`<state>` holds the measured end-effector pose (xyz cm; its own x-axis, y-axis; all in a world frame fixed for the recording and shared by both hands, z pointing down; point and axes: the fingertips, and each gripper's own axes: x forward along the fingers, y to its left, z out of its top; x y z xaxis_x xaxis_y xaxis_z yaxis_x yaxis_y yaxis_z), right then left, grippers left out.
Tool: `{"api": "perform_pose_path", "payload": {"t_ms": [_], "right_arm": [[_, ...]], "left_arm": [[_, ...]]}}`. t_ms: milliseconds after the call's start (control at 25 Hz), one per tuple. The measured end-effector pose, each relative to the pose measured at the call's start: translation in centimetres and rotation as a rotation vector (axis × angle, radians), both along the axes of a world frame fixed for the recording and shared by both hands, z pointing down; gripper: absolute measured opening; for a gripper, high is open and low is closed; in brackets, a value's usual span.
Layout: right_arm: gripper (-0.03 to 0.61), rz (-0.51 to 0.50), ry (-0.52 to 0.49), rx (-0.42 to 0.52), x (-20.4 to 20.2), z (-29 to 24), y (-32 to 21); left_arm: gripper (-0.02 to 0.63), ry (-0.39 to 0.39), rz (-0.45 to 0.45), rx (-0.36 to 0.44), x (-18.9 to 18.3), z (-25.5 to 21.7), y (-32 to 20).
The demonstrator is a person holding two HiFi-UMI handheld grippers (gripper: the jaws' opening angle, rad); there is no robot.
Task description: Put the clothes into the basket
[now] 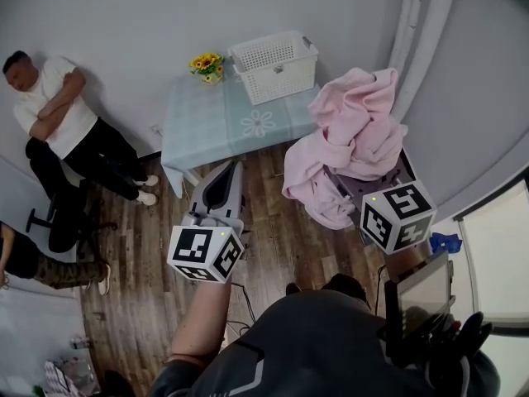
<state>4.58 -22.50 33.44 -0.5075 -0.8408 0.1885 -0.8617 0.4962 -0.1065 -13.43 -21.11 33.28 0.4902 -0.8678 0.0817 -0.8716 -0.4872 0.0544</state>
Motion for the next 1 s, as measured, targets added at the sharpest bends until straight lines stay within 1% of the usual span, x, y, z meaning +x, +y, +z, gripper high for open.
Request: {"api": "perform_pose_path", "payload": {"t_ms": [120, 320, 480, 560, 760, 880, 1000], "right_arm": [[0.324, 0.004, 0.007, -0.037, 0.0, 0.7, -0.1], [0.324, 0.005, 0.016, -0.031, 0.1, 0.4, 0.0], [0.324, 0.001, -0.003, -0.012, -0.1, -0.1, 0.0], [0.324, -0.006, -0.011, -0.007, -0.2, 0.0, 0.1], [0.324, -0.01, -0.01, 0.034, -0.3, -0.5, 0.0], [0.324, -0.02, -0.009, 0.039, -0.3, -0.6, 0.1], [0.324, -0.029, -0.009, 0.018, -0.4, -0.4, 0.2]], "left_arm": [[0.009, 0.022, 0.009, -0.031, 0.3, 0.7, -0.7], [0.009, 0.034, 0.012, -0.03, 0.5, 0.8, -0.8], [0.009, 0.023, 0.001, -0.009, 0.1, 0.3, -1.0], [0.009, 0.03, 0.0, 0.003, 0.3, 0.0, -1.0], [0.009, 0.034, 0.012, 0.056, 0.7, -1.0, -1.5], [0.009, 0.043, 0.002, 0.053, 0.5, -0.8, -1.6], [0.009, 0.041, -0.006, 0.03, 0.3, -0.6, -1.7]]}}
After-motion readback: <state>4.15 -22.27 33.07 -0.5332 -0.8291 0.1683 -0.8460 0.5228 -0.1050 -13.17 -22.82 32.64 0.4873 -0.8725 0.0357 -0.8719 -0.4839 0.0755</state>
